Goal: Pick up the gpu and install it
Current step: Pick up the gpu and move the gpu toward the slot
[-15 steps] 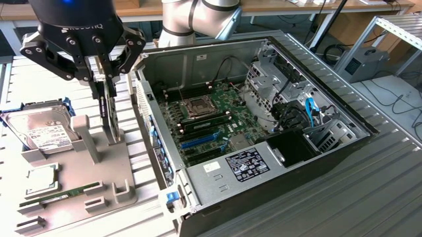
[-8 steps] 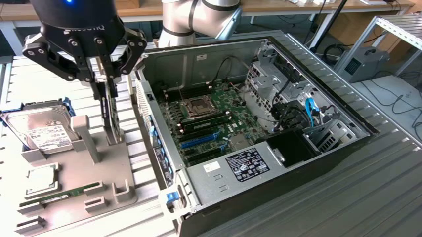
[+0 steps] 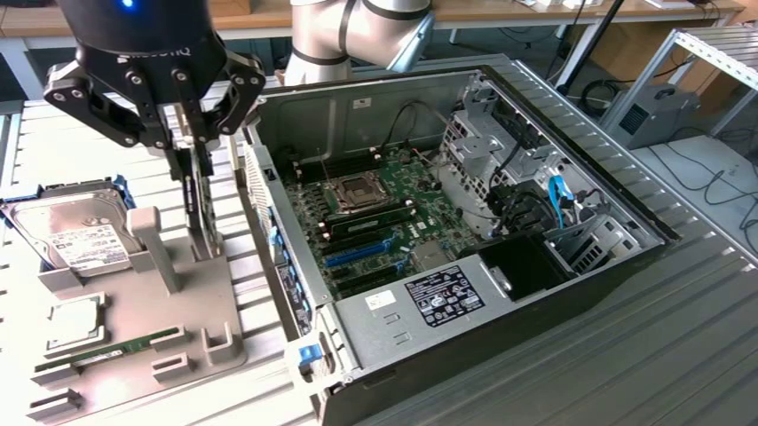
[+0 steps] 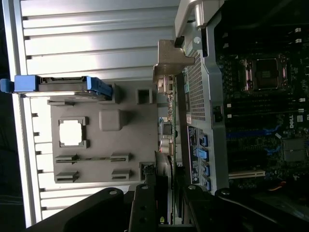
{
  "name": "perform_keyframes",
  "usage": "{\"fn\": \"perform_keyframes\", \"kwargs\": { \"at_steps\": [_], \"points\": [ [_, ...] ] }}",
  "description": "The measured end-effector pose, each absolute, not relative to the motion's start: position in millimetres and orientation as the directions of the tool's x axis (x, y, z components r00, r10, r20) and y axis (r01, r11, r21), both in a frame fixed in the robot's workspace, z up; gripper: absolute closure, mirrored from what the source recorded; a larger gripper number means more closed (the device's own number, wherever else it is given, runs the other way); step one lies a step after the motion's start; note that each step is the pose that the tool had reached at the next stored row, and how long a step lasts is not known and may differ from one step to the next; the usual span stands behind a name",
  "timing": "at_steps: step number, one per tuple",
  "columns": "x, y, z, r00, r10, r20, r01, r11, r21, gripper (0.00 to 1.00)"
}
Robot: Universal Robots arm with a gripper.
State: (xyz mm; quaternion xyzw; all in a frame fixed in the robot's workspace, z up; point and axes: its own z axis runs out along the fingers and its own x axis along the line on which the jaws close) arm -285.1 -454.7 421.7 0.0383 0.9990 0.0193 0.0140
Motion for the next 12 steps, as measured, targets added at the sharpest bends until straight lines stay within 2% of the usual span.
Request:
{"fn": "perform_keyframes", "kwargs": {
  "at_steps": [12],
  "points": [
    [-283.2,-454.7,419.8,-0.997,0.077,-0.026,0.076,0.996,0.04,0.74]
  ]
}}
